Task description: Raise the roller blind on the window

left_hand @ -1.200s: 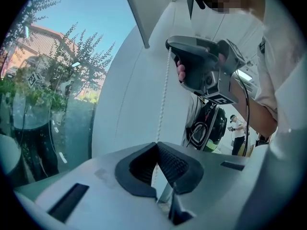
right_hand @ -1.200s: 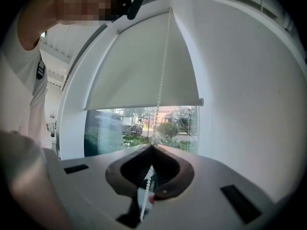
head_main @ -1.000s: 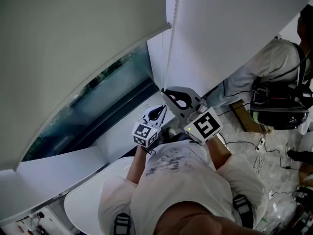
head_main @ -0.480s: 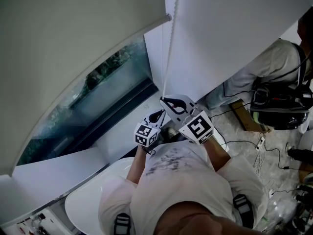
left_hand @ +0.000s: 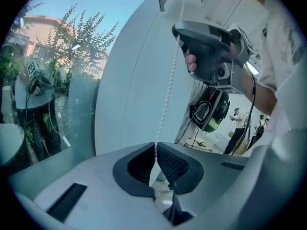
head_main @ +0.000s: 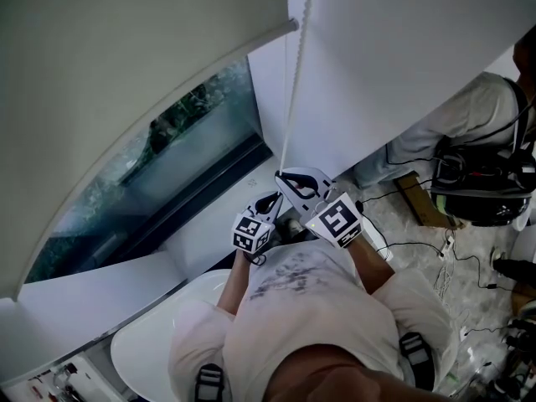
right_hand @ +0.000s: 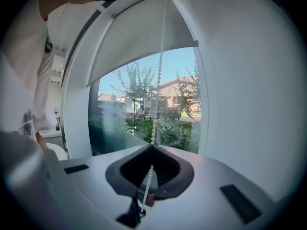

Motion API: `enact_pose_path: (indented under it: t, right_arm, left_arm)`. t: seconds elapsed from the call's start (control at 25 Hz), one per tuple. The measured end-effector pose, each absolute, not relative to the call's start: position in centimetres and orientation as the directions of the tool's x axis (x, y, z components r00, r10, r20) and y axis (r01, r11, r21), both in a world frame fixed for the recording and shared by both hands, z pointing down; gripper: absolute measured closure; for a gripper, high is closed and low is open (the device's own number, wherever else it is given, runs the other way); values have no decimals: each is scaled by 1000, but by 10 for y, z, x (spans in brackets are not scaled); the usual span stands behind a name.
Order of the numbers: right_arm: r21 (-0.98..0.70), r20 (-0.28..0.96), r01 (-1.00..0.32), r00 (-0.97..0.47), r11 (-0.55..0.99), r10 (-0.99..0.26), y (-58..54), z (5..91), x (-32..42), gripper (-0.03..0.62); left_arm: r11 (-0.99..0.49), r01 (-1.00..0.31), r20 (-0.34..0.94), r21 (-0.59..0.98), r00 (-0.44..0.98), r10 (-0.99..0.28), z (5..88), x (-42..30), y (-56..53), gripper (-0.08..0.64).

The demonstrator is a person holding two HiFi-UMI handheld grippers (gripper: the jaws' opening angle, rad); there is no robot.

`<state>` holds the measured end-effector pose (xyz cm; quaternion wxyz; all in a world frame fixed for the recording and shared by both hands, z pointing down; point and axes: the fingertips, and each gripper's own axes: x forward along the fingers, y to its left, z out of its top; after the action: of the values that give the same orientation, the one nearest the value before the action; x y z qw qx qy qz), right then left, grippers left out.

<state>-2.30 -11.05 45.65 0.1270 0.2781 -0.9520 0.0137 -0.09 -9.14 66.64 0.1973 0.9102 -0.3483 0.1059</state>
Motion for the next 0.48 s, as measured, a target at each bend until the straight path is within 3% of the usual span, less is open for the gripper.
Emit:
enact_pose_path:
  t: [0.48]
  right_arm:
    - [61,245,-528,-815,847,-525,-115,457,-22,531]
  left_arm:
    - [-670,-708,133,224,703,-698,544,-30,-105,497]
